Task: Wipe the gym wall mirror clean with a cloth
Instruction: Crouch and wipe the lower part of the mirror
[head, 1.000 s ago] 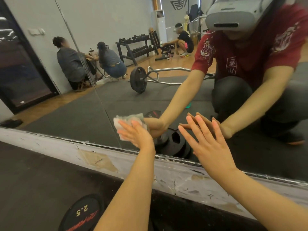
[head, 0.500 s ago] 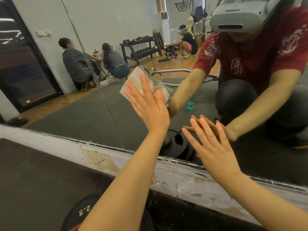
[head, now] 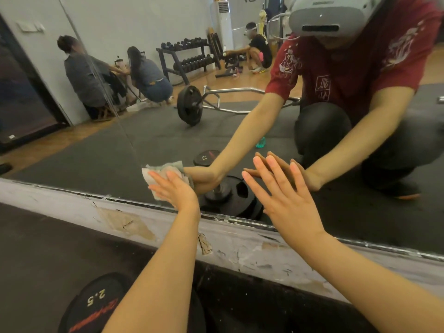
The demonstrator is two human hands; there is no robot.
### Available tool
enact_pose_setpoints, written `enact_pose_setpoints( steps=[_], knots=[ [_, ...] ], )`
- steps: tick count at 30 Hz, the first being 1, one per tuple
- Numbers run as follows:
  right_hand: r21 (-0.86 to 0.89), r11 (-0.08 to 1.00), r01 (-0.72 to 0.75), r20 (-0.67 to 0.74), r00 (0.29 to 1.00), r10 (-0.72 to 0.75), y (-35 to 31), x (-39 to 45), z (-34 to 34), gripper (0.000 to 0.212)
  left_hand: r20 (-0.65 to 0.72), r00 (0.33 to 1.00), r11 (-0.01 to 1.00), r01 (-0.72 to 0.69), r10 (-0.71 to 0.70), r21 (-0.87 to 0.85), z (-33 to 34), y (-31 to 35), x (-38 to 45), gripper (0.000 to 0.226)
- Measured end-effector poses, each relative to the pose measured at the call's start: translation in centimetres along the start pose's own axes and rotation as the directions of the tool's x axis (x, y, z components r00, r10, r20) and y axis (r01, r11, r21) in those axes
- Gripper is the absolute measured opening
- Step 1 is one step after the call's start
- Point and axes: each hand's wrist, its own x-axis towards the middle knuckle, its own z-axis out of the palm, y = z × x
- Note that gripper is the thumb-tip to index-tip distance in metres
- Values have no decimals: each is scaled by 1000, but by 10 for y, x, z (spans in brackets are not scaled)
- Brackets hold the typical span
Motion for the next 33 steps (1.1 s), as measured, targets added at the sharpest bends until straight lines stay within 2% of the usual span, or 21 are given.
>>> enact_pose_setpoints(
  steps=[3,5,9,13,20,25,29,33],
  knots=[
    [4,1000,4,13,1000,-4,1,0,2,97,50,990,991,126,-129,51,-8,-31,1,55],
    [10,1000,-2,11,1000,2,1,0,2,96,58,988,987,138,-143,83,-12,-36,3,55],
    [71,997,-12,13,1000,12,-2,0,-2,92,41,994,994,98,-100,38,-18,-33,-1,55],
    [148,989,3,7,1000,-4,-6,0,-5,104,-36,994,994,104,-105,-39,-19,-25,-14,50],
    [365,927,91,-29,996,-86,-22,-13,-19,93,-72,997,999,-25,27,33,-29,-16,-29,41],
    [558,829,-37,69,998,-2,-33,-9,-29,82,-31,999,997,-19,21,69,-60,4,-31,39],
    [670,731,-129,180,984,9,-54,10,-47,66,27,988,965,-157,155,210,-110,36,-32,37],
    [760,629,-167,303,946,-115,-88,34,-73,56,132,924,833,-380,358,402,-179,68,-42,37]
  ],
)
